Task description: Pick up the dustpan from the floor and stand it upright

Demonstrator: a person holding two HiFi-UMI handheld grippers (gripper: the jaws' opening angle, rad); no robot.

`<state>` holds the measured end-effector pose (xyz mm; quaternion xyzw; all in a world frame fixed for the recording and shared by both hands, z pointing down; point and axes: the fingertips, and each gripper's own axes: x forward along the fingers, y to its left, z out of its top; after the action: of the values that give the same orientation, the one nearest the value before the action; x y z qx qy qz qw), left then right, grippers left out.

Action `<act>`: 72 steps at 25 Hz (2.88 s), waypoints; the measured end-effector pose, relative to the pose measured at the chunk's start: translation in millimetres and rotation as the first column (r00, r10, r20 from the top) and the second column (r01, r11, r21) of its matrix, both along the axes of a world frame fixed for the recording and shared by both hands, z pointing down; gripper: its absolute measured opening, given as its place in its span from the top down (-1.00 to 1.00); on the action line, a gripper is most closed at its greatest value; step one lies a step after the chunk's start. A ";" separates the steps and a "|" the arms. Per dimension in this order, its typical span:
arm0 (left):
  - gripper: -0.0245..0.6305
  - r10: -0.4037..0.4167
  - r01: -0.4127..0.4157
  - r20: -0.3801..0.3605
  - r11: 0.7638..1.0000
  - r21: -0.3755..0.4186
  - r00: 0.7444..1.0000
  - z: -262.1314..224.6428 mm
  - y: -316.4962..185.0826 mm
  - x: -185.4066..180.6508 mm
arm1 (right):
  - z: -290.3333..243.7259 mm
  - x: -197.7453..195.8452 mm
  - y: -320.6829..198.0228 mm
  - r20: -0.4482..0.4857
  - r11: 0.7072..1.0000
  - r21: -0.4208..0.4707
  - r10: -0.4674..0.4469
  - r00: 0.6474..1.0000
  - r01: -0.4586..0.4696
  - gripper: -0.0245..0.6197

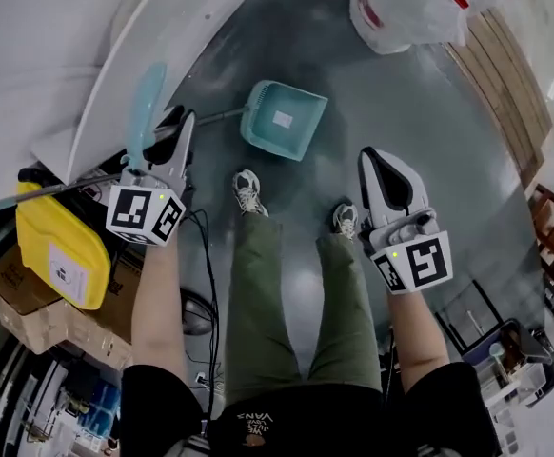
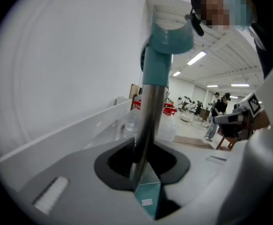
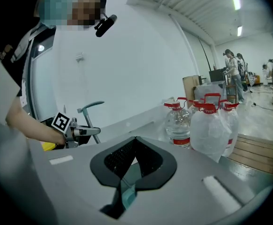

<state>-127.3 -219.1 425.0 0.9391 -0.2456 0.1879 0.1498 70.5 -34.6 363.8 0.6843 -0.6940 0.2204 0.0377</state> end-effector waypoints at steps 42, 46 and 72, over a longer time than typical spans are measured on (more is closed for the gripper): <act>0.54 -0.065 -0.027 0.326 0.962 0.271 0.943 3.2 -58.5 -139.8 | -11.3 -99.3 -54.0 0.104 0.996 -0.017 -0.089 0.991 0.091 0.92; 0.50 -0.083 0.007 0.325 0.973 0.229 0.942 4.1 -58.1 -141.1 | -22.7 -91.2 -44.0 0.116 0.997 0.005 -0.073 0.991 0.073 0.92; 0.53 -0.483 0.414 0.146 0.843 0.345 0.863 -252.3 169.1 -103.2 | -250.2 -13.9 81.2 0.046 0.872 0.291 -0.423 0.905 0.393 0.92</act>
<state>-230.5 -50.0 172.8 0.8387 -0.5008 0.2135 0.0156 56.5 46.6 113.7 0.5076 -0.8477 0.1458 -0.0496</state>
